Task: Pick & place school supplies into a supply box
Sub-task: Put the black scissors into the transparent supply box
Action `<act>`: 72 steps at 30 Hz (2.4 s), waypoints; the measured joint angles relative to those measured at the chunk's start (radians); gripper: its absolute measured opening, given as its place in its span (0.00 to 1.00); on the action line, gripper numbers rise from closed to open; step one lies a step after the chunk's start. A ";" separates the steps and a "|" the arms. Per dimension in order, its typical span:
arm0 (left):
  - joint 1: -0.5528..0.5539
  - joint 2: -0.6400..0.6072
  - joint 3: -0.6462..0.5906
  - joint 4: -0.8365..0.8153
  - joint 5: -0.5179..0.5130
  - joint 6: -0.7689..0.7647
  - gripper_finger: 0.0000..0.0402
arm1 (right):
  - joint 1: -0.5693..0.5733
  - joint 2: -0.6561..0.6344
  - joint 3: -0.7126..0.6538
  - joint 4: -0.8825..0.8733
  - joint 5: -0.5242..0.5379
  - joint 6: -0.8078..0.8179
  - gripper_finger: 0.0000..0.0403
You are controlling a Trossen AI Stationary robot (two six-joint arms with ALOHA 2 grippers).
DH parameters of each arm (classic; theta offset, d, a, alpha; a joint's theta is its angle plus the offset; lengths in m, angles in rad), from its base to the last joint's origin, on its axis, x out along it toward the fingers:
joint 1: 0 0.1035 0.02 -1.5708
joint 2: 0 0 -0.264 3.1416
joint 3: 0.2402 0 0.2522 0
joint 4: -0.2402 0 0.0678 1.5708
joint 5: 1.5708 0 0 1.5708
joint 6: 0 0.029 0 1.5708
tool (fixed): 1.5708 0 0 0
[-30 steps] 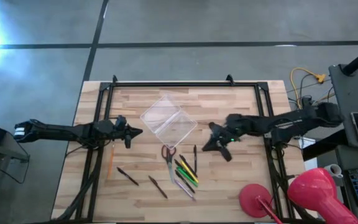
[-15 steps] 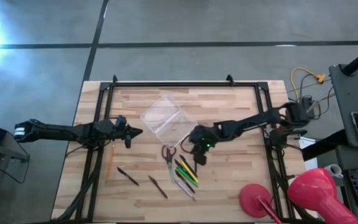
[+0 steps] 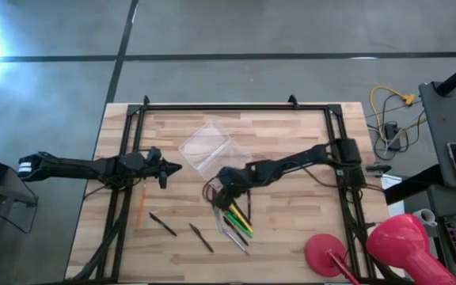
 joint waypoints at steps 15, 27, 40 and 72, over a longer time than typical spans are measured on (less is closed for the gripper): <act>0.000 0.000 0.000 0.000 0.000 0.000 0.00 | 0.053 0.131 0.283 -0.221 0.251 0.152 0.39; 0.000 0.000 0.000 0.001 0.000 0.000 0.00 | 0.011 0.194 0.317 -0.200 0.119 0.219 0.44; 0.000 0.000 0.000 0.001 0.000 0.000 0.00 | -0.043 0.220 0.324 -0.265 0.211 0.169 0.44; 0.000 0.000 0.000 0.001 0.000 0.000 0.00 | 0.017 0.323 0.501 -0.457 0.280 0.189 0.43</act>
